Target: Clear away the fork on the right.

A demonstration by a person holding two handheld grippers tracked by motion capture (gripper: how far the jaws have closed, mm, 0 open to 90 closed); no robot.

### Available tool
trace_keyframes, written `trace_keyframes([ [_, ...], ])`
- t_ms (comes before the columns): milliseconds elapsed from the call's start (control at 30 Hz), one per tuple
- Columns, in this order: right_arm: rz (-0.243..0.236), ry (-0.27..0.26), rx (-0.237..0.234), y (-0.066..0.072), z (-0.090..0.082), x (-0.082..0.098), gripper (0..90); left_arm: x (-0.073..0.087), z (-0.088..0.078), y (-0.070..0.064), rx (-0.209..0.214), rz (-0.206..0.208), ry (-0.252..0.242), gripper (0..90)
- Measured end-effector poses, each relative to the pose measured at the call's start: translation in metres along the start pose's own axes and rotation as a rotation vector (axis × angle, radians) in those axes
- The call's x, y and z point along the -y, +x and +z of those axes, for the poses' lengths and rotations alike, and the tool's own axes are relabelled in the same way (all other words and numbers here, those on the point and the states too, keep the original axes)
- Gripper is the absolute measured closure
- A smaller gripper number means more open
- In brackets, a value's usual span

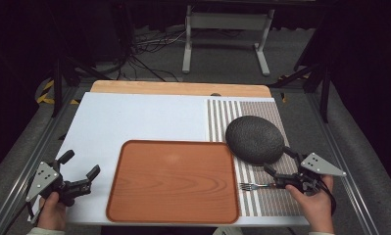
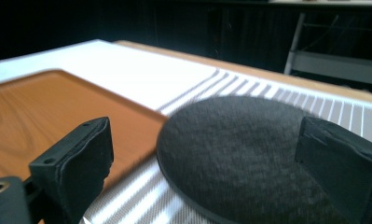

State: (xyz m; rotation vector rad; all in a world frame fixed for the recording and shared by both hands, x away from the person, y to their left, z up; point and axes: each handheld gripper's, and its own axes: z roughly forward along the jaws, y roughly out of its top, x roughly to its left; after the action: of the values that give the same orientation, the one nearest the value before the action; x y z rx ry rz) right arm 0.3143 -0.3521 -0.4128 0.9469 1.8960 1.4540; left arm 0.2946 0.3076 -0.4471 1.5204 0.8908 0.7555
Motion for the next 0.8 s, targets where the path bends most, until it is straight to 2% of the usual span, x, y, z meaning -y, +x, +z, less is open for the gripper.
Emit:
trace_keyframes([
  [300, -0.025, 0.049, -0.047, 0.000, 0.010, -0.021, 4.5, -0.001, -0.003, 0.002, -0.002, 0.005, 0.000, 0.2],
  [433, -0.041, 0.103, -0.078, -0.001, 0.014, -0.028, 3.5, -0.001, -0.003, 0.002, -0.002, 0.004, 0.001, 0.2],
  [500, -0.079, 0.146, -0.103, -0.001, 0.016, -0.033, 3.9, -0.001, -0.002, 0.001, -0.001, 0.006, 0.003, 0.2],
  [567, -0.093, 0.160, -0.110, 0.000, 0.016, -0.035, 4.9, -0.001, -0.002, 0.001, 0.000, 0.009, 0.006, 0.2],
  [667, -0.150, 0.227, -0.131, 0.001, 0.018, -0.043, 6.7, -0.001, -0.002, 0.001, -0.001, 0.010, 0.008, 0.2],
  [800, -0.200, 0.312, -0.146, 0.003, 0.020, -0.052, 6.6, -0.001, -0.002, 0.001, 0.000, 0.012, 0.008, 0.2],
])
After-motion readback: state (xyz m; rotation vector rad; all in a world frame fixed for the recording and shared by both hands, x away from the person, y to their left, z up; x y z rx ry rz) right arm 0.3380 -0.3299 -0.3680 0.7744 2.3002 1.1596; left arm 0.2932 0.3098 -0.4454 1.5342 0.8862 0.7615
